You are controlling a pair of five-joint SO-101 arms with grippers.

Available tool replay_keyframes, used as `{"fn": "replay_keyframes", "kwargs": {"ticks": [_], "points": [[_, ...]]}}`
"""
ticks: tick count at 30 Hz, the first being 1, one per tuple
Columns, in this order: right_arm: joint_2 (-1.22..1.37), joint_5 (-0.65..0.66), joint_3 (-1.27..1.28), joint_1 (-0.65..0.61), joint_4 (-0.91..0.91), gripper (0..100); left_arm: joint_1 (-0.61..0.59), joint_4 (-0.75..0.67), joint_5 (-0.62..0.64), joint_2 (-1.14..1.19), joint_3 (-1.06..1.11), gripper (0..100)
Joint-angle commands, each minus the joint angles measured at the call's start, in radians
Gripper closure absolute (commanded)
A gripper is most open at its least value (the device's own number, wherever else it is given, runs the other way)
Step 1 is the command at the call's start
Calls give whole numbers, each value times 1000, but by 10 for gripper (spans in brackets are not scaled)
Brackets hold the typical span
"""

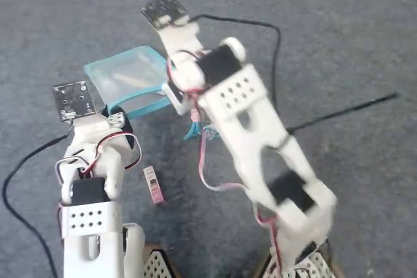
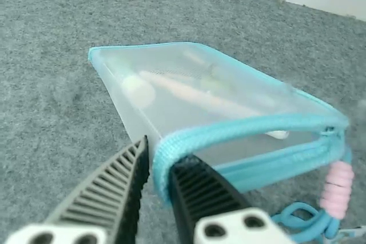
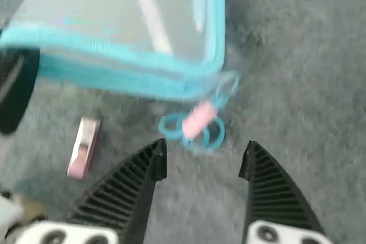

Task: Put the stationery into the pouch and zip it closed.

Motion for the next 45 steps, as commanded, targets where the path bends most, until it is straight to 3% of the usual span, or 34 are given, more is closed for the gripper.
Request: {"fn": "replay_keyframes", "kwargs": {"ticks": [1, 8, 13, 17, 25, 37, 45], "points": [[-344, 46, 407, -42, -41, 793, 6, -5, -21, 0, -25, 988], [-677, 54, 1200, -143, -605, 793, 5, -5, -21, -3, -25, 988], [-771, 46, 1470, -239, -888, 796, 3, -5, -26, -3, -25, 988], [-759, -5, 1502, -306, -934, 794, -5, -6, -60, -3, -31, 988], [-541, -11, 1419, -377, -957, 793, -135, 35, -55, 5, -122, 988], [-374, -11, 1240, -440, -957, 793, -419, 66, -138, 5, -209, 988], [-171, -64, 1111, -452, -954, 796, -433, 91, -146, 5, -229, 988]]}}
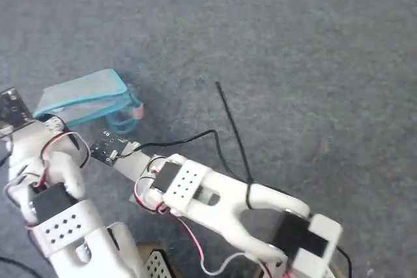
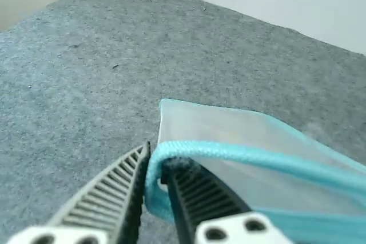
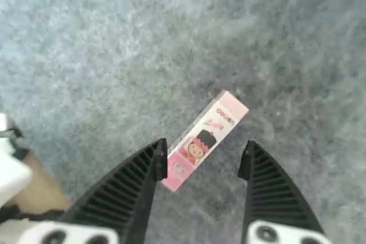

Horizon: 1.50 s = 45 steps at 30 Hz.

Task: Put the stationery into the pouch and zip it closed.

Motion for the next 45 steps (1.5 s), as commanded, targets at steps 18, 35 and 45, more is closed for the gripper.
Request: {"fn": "replay_keyframes", "kwargs": {"ticks": [18, 35, 45], "points": [[271, -155, -313, 199, 315, 991, -5, -9, -11, 5, -61, 988], [-292, 71, -11, 682, 487, 991, 453, 103, -15, 5, 16, 988], [-599, 193, 310, 710, 381, 991, 712, 44, -48, -3, 125, 988]]}}
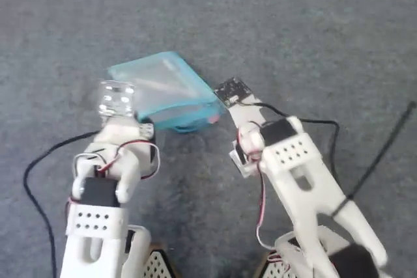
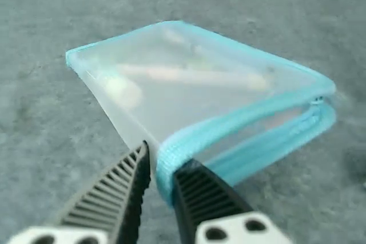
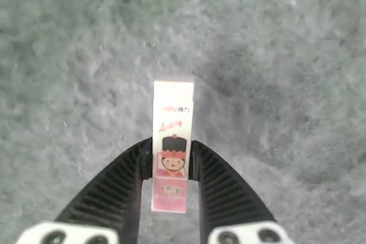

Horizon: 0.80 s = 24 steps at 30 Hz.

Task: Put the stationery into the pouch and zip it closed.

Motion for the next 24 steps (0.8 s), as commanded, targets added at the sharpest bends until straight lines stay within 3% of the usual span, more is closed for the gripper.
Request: {"fn": "replay_keyframes", "kwargs": {"ticks": [1, 10, 15, 24], "points": [[-88, 28, 48, 47, -71, 991, 72, -77, -20, -2, 35, 988], [205, -31, 49, 73, -205, 974, 69, -84, -18, -2, 38, 988], [275, -32, 9, 116, -170, 797, 69, -84, -18, -2, 38, 988], [277, -28, 41, 110, -139, 801, 69, -84, -21, -2, 38, 988]]}}
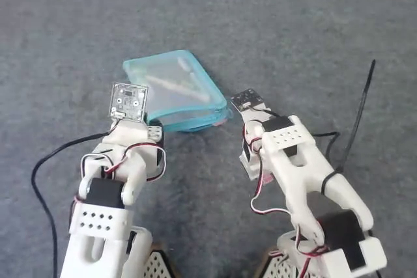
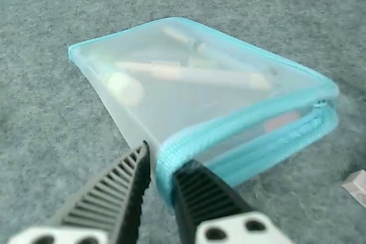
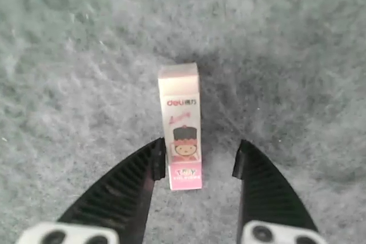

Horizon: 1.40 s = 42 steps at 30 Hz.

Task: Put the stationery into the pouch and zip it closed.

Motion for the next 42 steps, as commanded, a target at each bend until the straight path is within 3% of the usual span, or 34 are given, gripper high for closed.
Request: {"fn": "replay_keyframes", "kwargs": {"ticks": [1, 8, 14, 17, 22, 25, 32, 42], "points": [[-5, 2, -6, 4, 8, 801, 18, -28, -12, 2, -7, 988], [5, 3, 68, -4, -33, 809, 18, -28, -12, 2, -7, 988], [-4, 5, 68, 7, -45, 989, 18, -28, -9, 2, -8, 988], [-12, 40, 58, 51, -36, 991, 18, -28, -9, 2, -7, 988], [-162, 126, -43, 185, 133, 991, 18, -29, -9, 2, -7, 988], [-326, 167, -107, 203, 262, 991, 18, -29, -9, 2, -5, 988], [-578, 163, -279, -19, 489, 991, 20, -29, -9, 2, -5, 988], [-308, 114, -522, -236, 492, 991, 20, -29, -8, 2, -5, 988]]}}
